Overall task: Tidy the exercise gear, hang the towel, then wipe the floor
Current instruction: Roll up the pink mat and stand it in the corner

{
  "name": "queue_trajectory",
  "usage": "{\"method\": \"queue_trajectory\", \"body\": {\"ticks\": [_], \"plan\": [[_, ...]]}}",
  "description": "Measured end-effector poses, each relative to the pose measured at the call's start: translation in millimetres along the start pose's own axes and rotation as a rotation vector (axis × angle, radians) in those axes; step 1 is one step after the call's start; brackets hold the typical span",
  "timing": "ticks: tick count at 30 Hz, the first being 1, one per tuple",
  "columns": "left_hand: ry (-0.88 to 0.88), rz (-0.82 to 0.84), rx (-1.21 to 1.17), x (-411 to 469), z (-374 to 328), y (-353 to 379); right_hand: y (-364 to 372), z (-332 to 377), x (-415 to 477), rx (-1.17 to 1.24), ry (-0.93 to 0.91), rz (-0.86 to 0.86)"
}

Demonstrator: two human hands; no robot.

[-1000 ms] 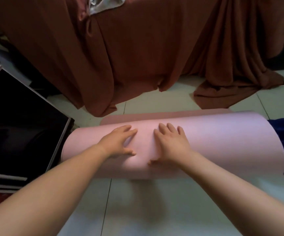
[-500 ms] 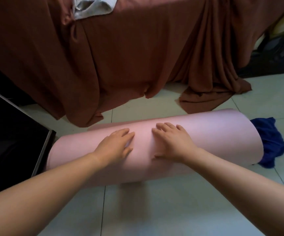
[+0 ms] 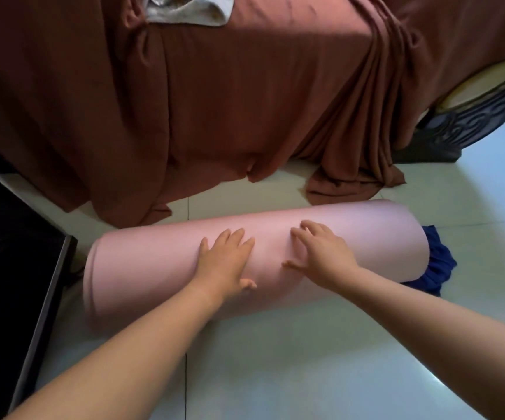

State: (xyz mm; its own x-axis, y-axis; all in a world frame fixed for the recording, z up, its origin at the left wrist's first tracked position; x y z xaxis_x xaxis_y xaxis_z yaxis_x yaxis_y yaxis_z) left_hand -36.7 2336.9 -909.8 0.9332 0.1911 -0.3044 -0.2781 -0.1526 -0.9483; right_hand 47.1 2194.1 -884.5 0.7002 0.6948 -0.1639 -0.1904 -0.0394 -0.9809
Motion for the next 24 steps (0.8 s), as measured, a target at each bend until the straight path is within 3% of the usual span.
{"method": "queue_trajectory", "body": {"ticks": [5, 12, 20, 24], "plan": [[-0.015, -0.002, 0.002, 20.7, 6.6, -12.1, 11.4, -5.6, -8.0, -0.095, -0.147, 0.117], [-0.107, -0.108, 0.007, 31.8, 13.1, -29.6, 0.4, -20.4, 47.5, -0.053, -0.234, 0.069], [-0.224, 0.022, 0.074, 46.3, -8.5, -40.9, -4.1, -40.8, 86.3, 0.104, -0.301, -0.035], [-0.173, 0.074, 0.090, 65.9, -33.8, -40.2, -1.9, -48.0, 90.6, 0.149, -0.322, -0.099]]}}
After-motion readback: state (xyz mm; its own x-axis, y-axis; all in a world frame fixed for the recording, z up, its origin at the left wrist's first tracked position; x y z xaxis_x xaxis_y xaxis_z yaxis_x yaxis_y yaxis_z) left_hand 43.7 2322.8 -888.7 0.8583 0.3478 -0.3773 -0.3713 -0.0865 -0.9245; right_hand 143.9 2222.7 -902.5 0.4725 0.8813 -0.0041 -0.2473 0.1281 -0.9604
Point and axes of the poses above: each hand's wrist, its own x-axis towards the middle knuckle, its own y-axis out of the palm, z = x × y, the point moved 6 cm from there along x, towards the middle knuckle, and after that the axes turned 6 degrees about -y, right-handed, at the moved point
